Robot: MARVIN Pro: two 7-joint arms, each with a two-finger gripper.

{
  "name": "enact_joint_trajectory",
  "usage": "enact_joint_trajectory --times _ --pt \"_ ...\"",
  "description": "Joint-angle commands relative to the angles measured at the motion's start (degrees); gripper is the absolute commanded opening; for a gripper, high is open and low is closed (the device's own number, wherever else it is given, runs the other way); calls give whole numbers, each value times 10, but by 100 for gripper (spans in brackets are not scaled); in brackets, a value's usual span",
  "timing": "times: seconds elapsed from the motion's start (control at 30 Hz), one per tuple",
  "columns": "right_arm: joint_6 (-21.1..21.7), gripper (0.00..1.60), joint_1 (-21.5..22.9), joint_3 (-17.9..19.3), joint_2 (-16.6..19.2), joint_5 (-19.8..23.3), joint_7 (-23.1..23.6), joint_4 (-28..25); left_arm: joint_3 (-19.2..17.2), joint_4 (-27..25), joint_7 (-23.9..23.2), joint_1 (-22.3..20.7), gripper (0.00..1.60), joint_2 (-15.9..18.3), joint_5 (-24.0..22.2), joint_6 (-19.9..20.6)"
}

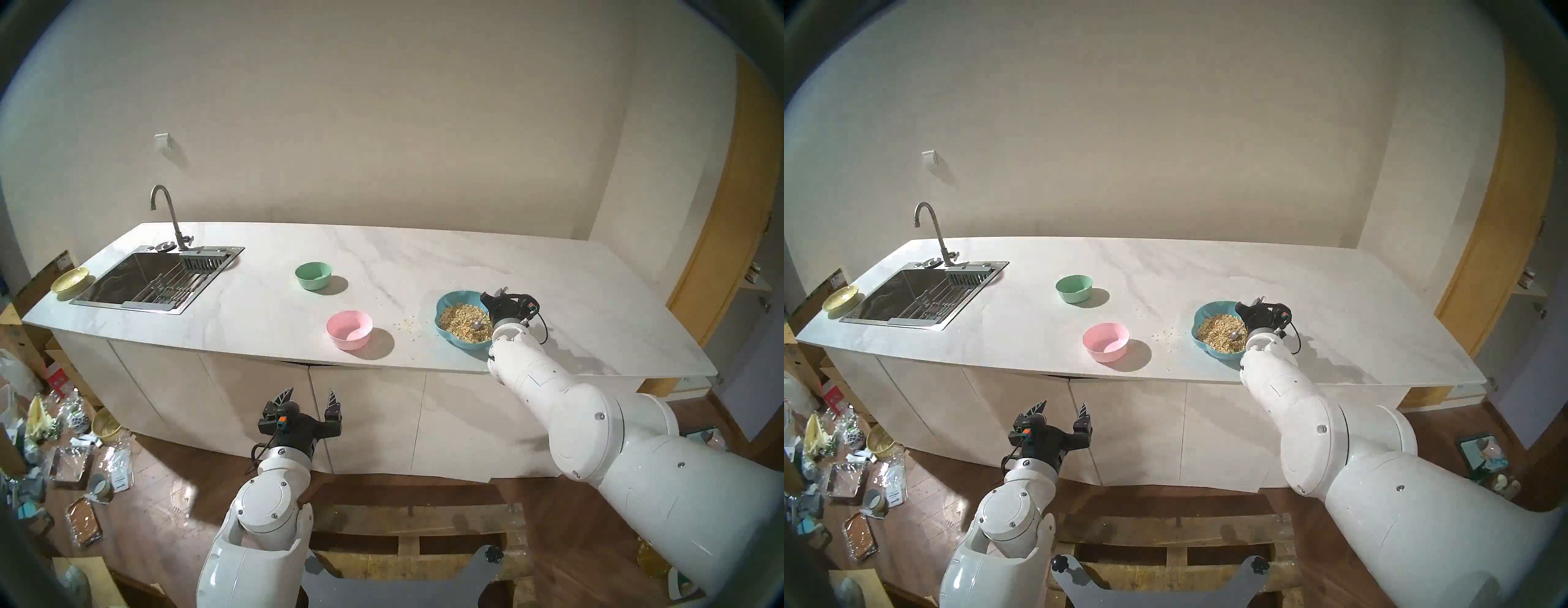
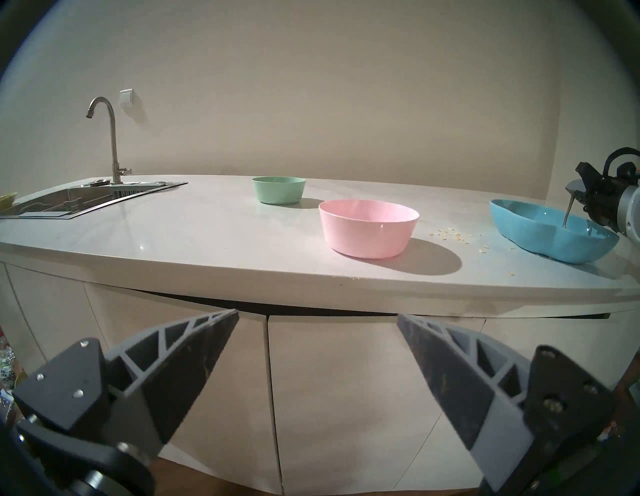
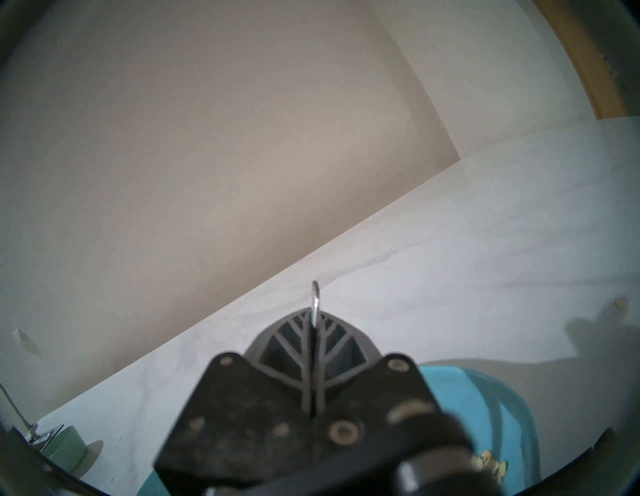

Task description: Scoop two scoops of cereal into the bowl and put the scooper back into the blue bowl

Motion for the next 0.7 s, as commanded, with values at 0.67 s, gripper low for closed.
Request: enact_joint_trajectory --times 0.67 --pt "59 0 35 25 -13 13 -82 -12 1 -16 -3 -2 160 0 -1 -3"
